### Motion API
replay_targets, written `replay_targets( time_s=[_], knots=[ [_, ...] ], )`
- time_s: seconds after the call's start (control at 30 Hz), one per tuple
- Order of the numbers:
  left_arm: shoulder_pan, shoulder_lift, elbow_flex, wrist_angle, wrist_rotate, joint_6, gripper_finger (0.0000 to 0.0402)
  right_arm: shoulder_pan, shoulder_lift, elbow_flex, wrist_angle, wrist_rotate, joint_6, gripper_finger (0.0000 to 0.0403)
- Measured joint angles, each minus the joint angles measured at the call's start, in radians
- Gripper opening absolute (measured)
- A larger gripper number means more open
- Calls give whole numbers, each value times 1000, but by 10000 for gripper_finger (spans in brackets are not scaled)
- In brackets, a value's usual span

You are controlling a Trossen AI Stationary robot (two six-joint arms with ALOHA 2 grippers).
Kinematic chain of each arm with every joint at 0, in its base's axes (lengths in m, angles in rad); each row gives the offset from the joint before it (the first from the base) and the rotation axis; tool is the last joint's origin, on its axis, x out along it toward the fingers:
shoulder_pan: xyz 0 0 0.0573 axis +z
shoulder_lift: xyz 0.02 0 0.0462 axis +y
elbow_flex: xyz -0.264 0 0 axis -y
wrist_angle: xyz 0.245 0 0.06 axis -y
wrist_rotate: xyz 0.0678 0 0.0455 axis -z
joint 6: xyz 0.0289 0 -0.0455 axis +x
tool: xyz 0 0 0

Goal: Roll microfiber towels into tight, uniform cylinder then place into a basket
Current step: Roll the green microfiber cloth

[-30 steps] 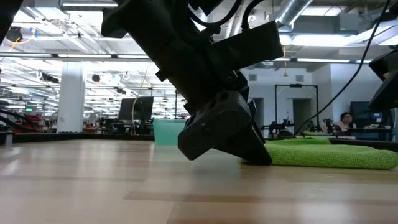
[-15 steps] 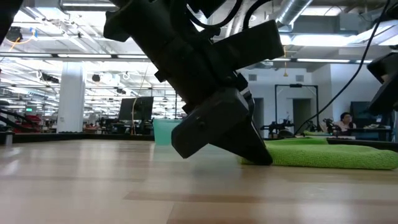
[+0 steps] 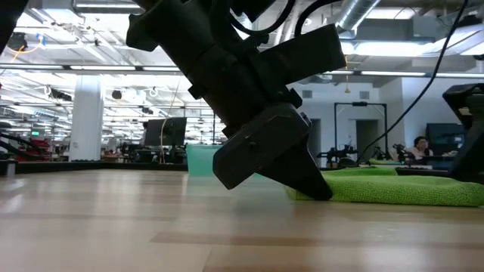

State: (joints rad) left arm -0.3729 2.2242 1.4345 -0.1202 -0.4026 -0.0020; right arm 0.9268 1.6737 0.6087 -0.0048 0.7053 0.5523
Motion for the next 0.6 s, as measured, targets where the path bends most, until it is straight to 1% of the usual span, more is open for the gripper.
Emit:
replay_targets(
  time_s=[0.13,0.27,0.37,0.5,0.6],
  knots=[
    [0,0,0,-1,2,-2,7,-12,50,37,-18,5,-46,189],
    [0,0,1,-4,3,-2,6,-45,59,51,-42,5,-45,188],
    [0,0,1,-4,3,-2,7,-64,60,51,-73,1,-23,188],
    [-1,0,1,-4,3,-2,7,-77,65,55,-115,-1,68,189],
    [-1,0,1,-4,3,-2,7,-87,77,55,-116,-23,97,188]
  ],
)
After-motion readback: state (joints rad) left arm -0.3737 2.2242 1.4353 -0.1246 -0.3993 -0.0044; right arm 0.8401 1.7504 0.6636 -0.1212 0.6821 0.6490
